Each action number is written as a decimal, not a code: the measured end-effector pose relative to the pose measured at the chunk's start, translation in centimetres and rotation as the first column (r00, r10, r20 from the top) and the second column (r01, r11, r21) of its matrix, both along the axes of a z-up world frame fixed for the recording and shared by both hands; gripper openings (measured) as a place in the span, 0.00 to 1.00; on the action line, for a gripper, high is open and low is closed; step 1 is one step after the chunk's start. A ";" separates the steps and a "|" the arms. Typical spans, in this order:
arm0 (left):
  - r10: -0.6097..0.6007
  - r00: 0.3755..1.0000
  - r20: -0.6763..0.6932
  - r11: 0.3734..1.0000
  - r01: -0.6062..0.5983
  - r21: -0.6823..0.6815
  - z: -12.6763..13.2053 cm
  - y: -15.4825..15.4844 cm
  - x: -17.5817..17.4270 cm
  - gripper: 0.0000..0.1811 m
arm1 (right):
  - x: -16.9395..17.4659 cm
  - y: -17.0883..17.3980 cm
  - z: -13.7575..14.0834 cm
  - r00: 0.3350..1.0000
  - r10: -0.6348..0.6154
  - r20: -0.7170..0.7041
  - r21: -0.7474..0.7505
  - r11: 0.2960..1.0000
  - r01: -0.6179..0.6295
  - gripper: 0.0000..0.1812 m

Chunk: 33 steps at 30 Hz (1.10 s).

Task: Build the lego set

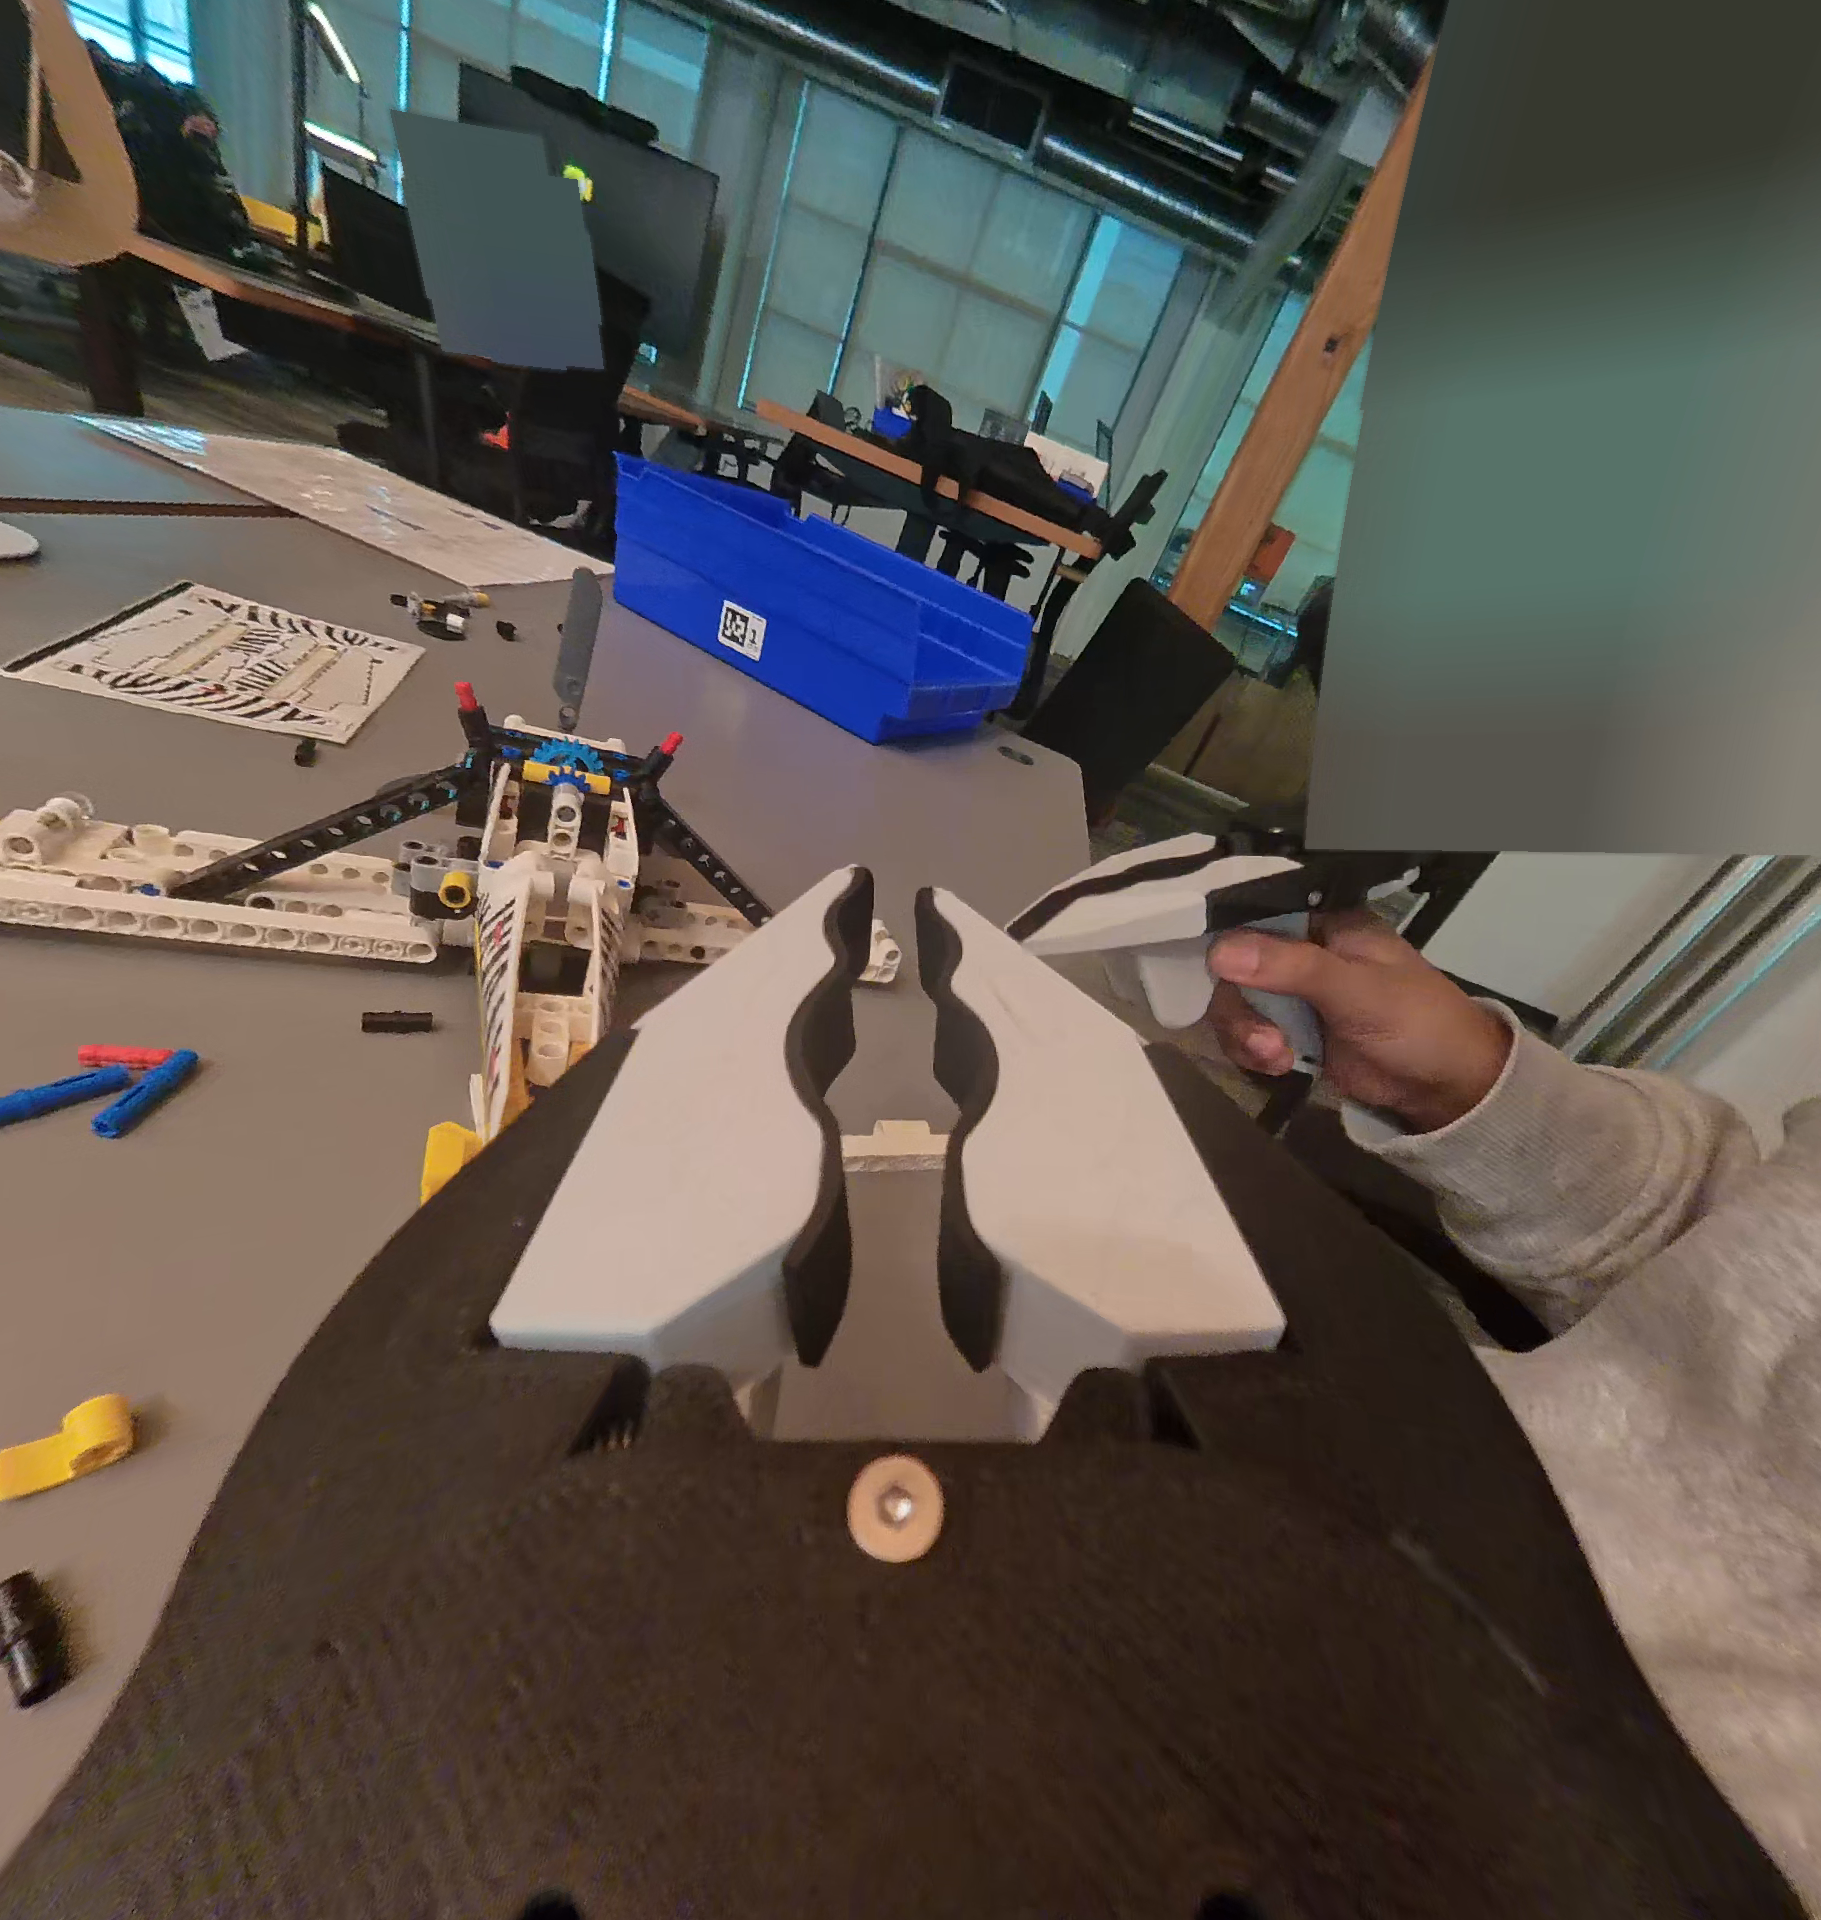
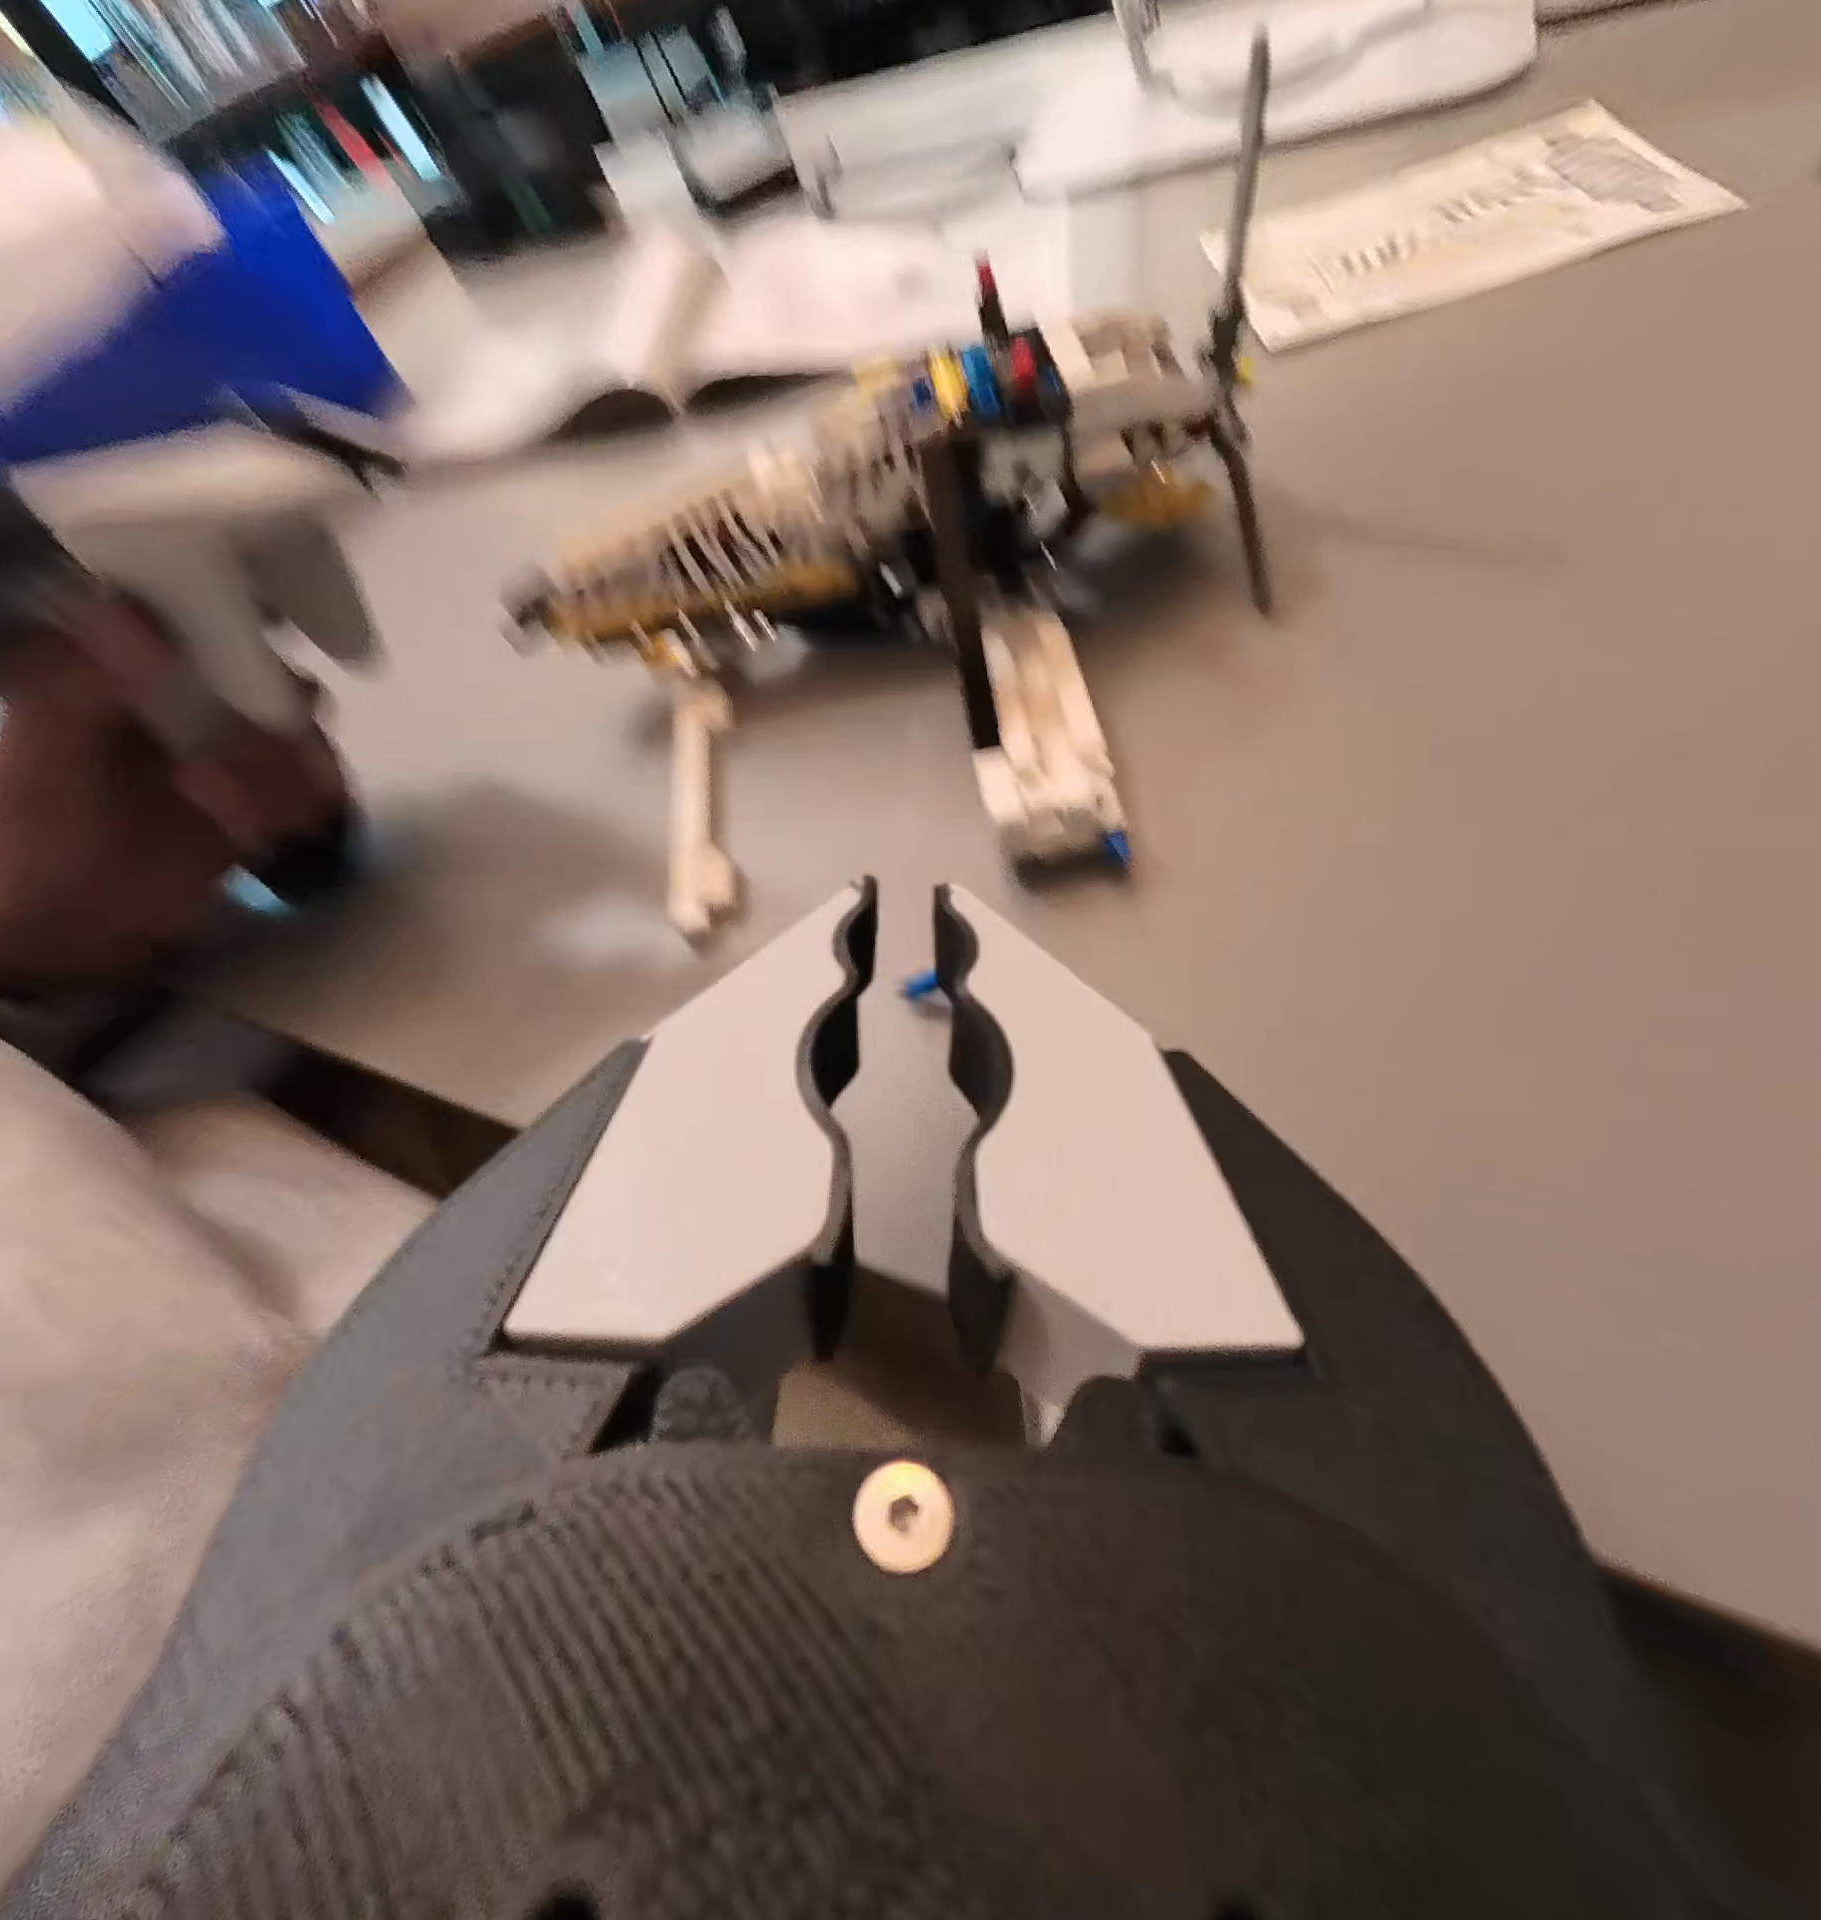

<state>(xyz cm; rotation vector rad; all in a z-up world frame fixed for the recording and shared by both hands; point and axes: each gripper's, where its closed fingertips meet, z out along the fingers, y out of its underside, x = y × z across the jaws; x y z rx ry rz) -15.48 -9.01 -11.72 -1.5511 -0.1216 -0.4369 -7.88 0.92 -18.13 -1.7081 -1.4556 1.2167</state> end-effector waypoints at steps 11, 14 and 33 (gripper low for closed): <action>-0.024 1.000 -0.005 1.000 0.023 -0.019 -0.3 0.3 0.5 0.04 | 1.8 0.4 -1.7 0.981 -0.062 0.186 0.154 0.988 0.033 0.16; -0.025 1.000 -0.012 1.000 0.025 -0.019 -0.3 0.3 0.6 0.04 | 3.0 1.0 -1.3 0.961 -0.092 0.262 0.258 0.966 0.022 0.16; -0.053 0.998 -0.038 0.998 0.051 -0.033 -0.5 0.7 1.4 0.06 | 1.7 -1.8 -4.1 0.968 -0.010 0.251 0.132 0.991 -0.023 0.03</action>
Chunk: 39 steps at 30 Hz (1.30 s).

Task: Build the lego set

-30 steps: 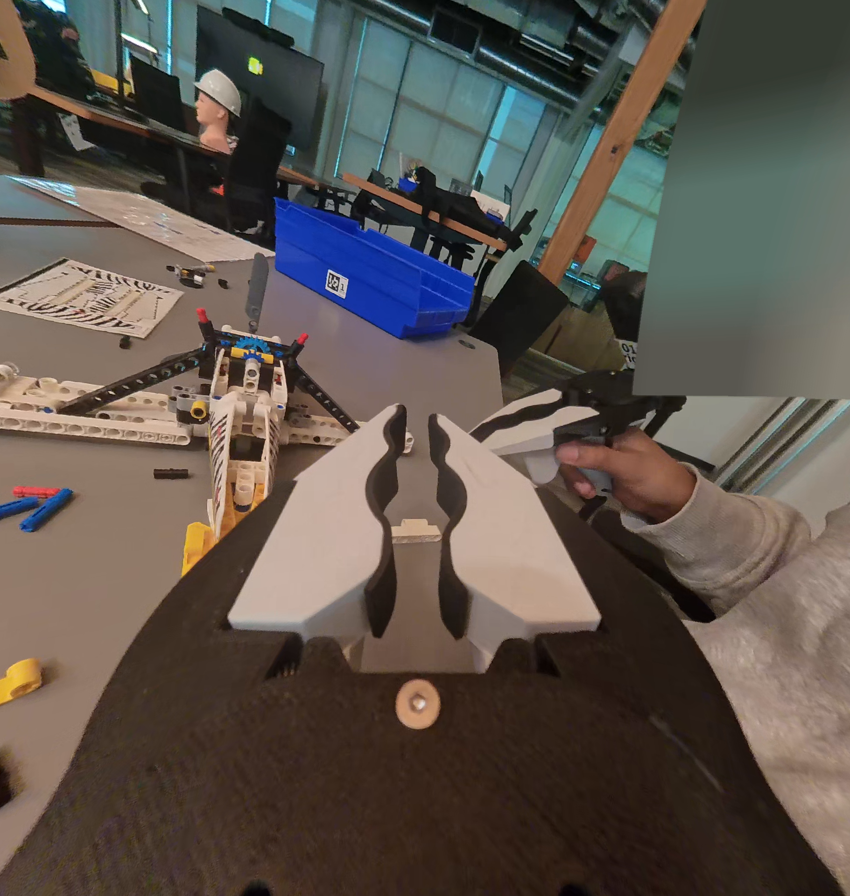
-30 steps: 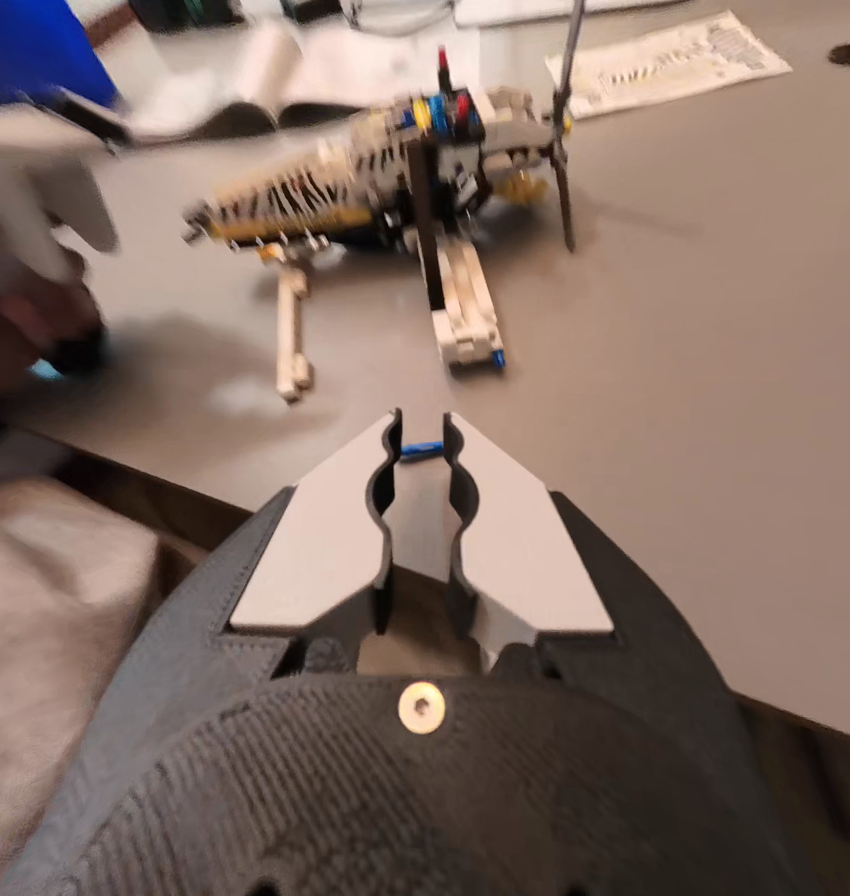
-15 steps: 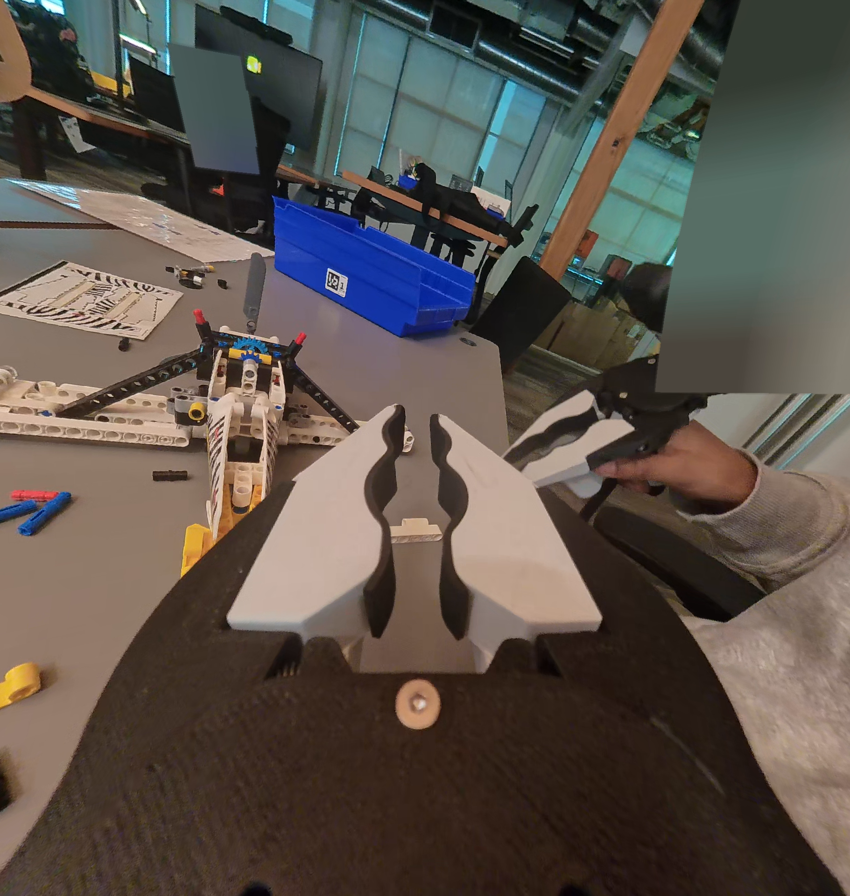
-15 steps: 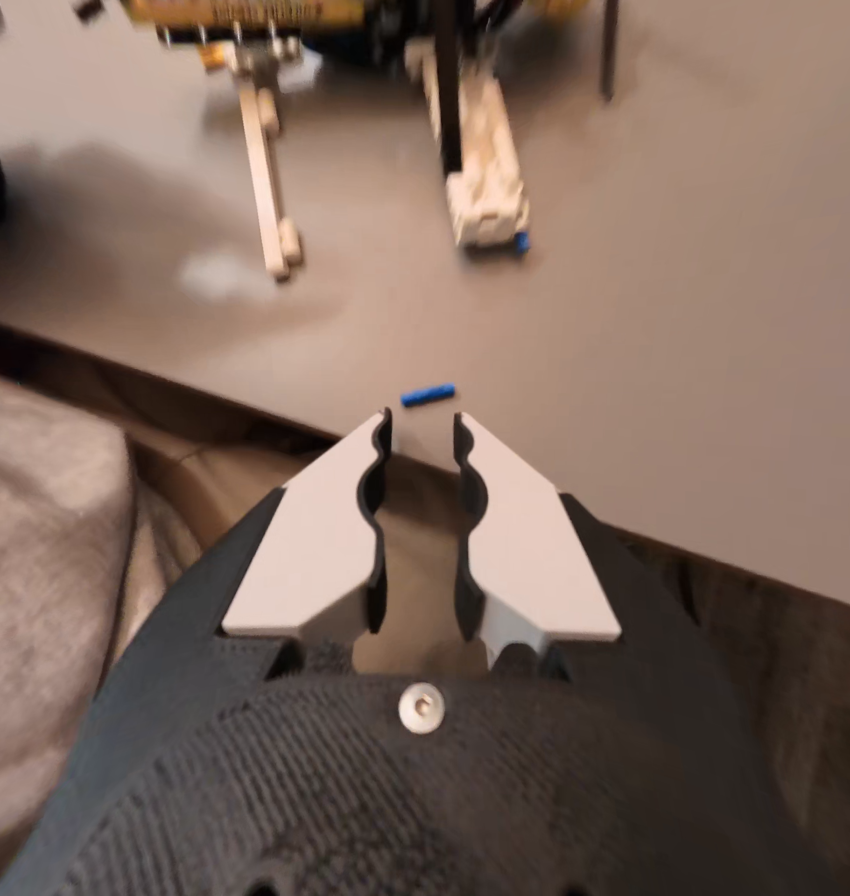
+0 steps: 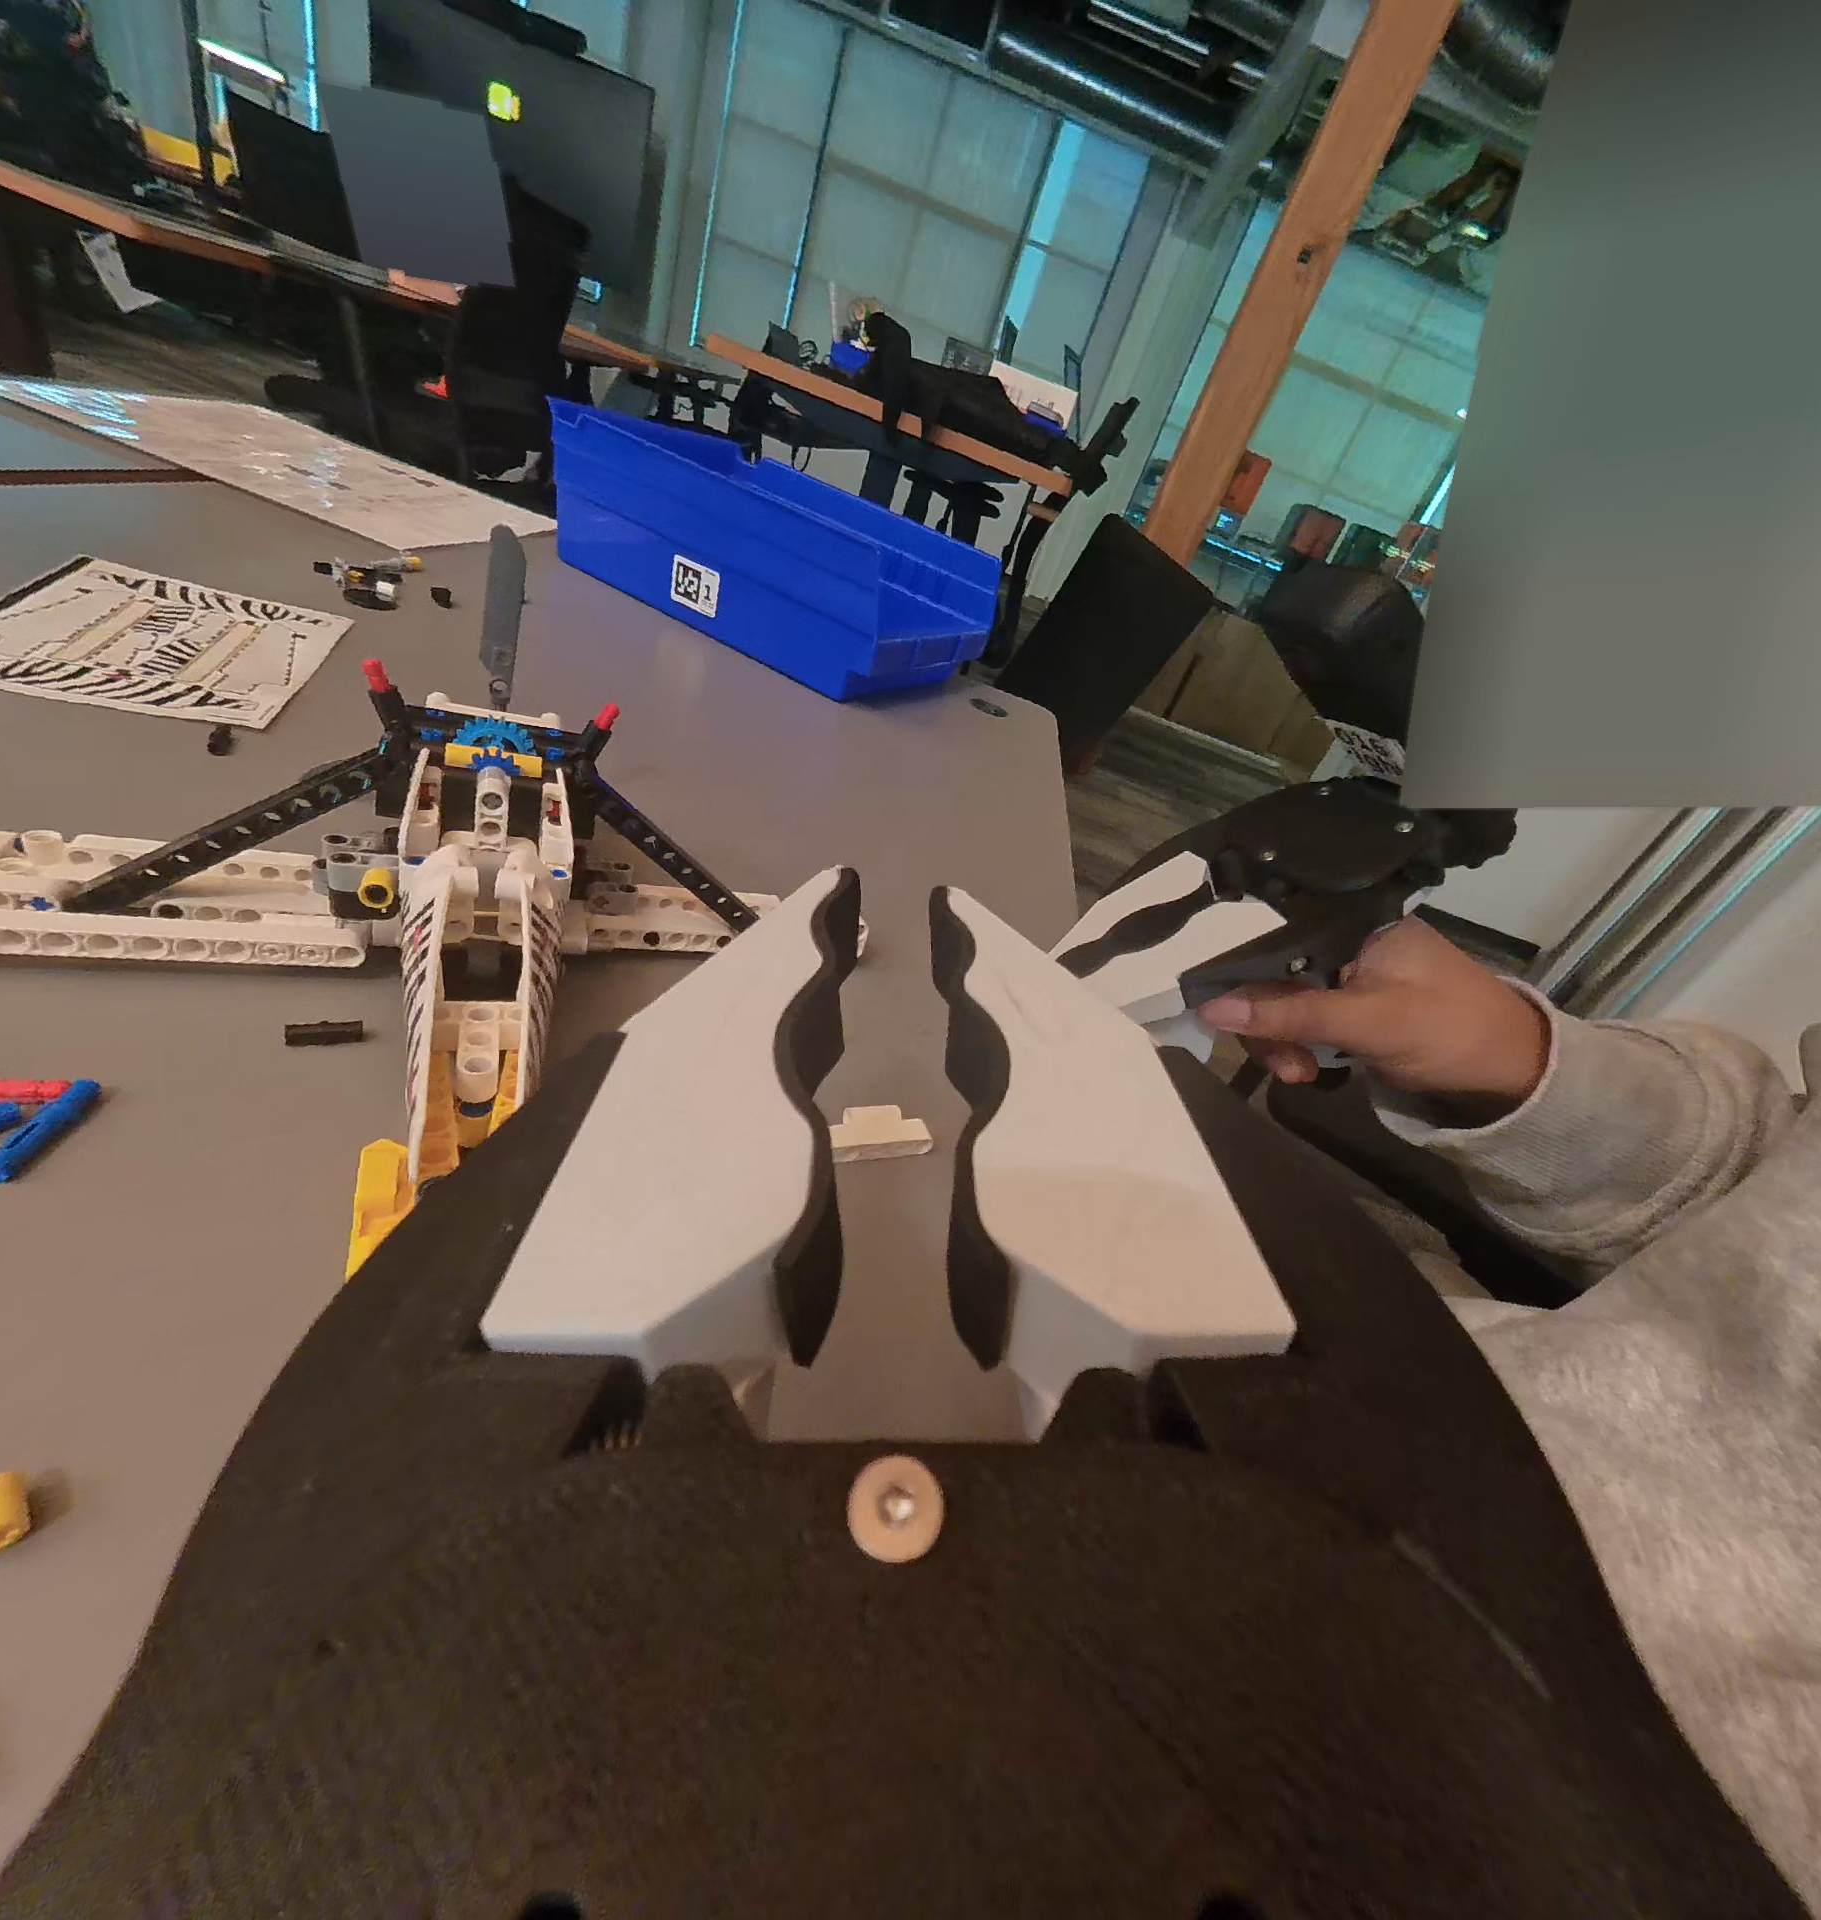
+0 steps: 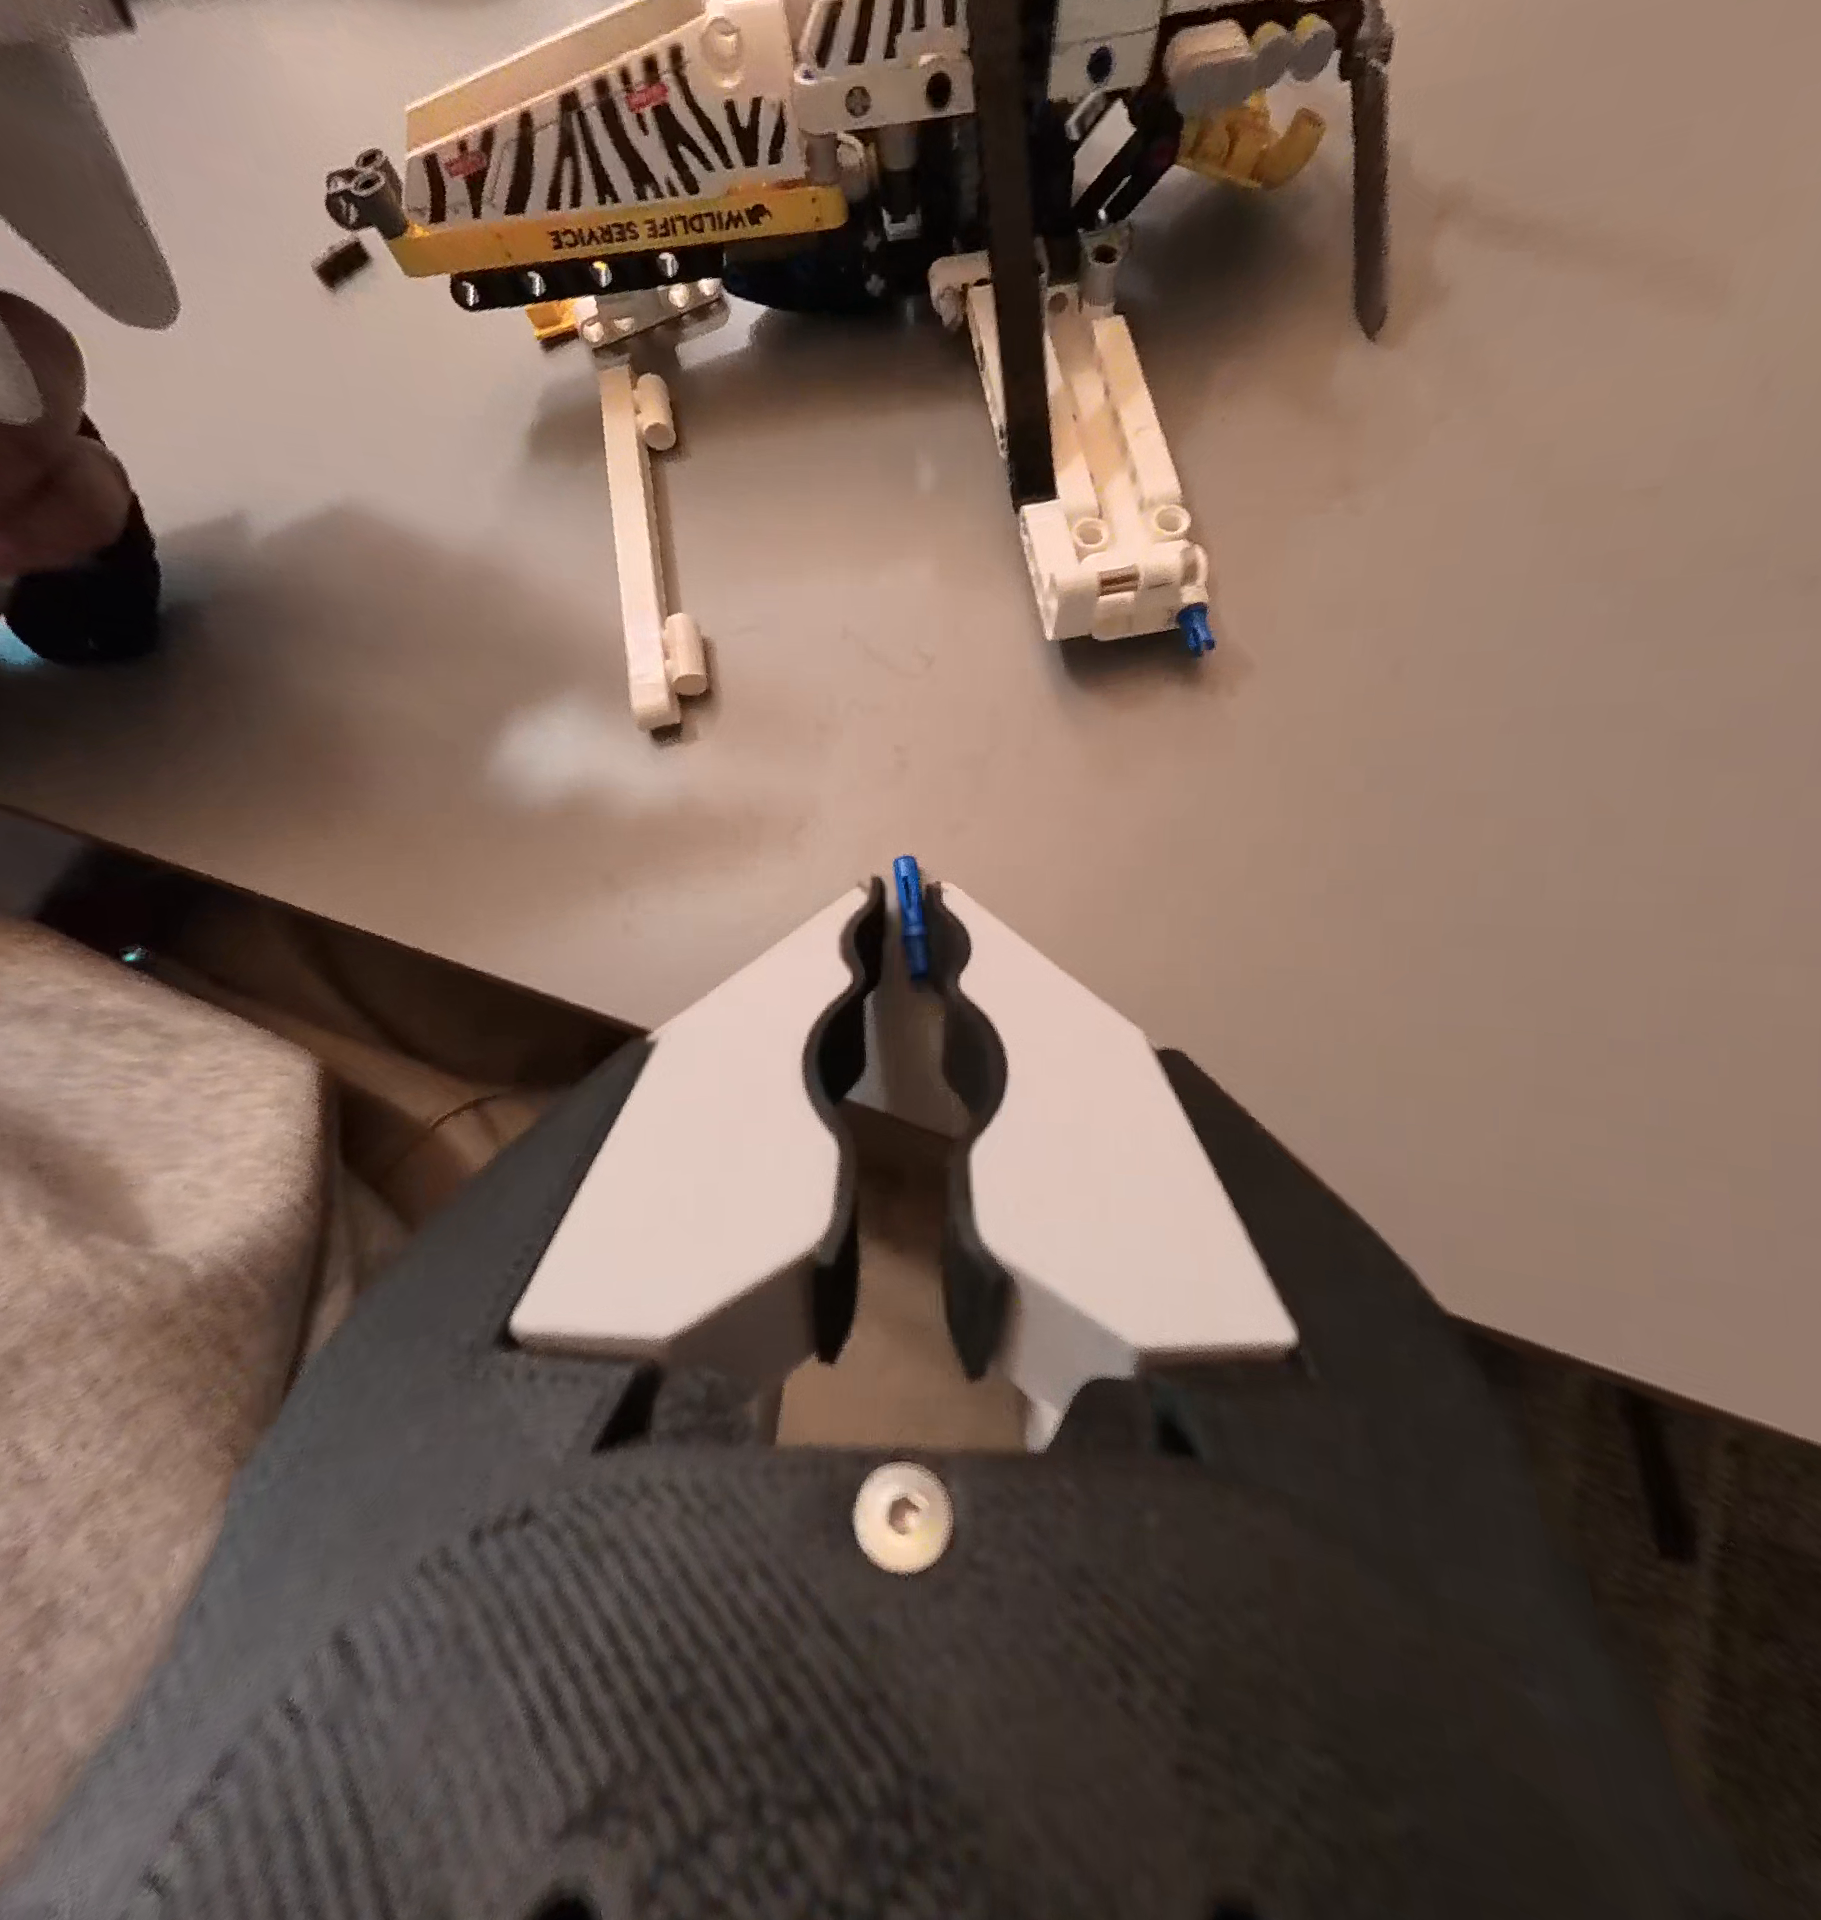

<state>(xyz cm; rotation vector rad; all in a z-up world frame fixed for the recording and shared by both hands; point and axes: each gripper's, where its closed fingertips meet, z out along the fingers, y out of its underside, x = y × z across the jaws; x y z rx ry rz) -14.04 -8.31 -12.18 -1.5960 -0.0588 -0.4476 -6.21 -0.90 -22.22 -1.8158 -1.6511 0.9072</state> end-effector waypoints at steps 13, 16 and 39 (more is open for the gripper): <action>-0.229 0.961 -0.158 0.911 0.154 -0.382 -5.1 0.5 3.8 0.18 | 0.8 0.0 0.0 0.999 0.036 0.005 -0.027 0.999 -0.035 0.02; -0.262 0.921 -0.288 0.878 0.104 -0.467 -6.6 0.9 3.3 0.21 | -0.1 -0.7 0.0 0.998 0.058 -0.008 -0.048 0.997 -0.058 0.02; -0.532 0.767 -0.358 0.747 0.226 -0.626 -10.3 1.5 3.9 0.08 | -2.5 -4.6 0.0 0.959 0.279 0.046 -0.113 0.955 -0.273 0.01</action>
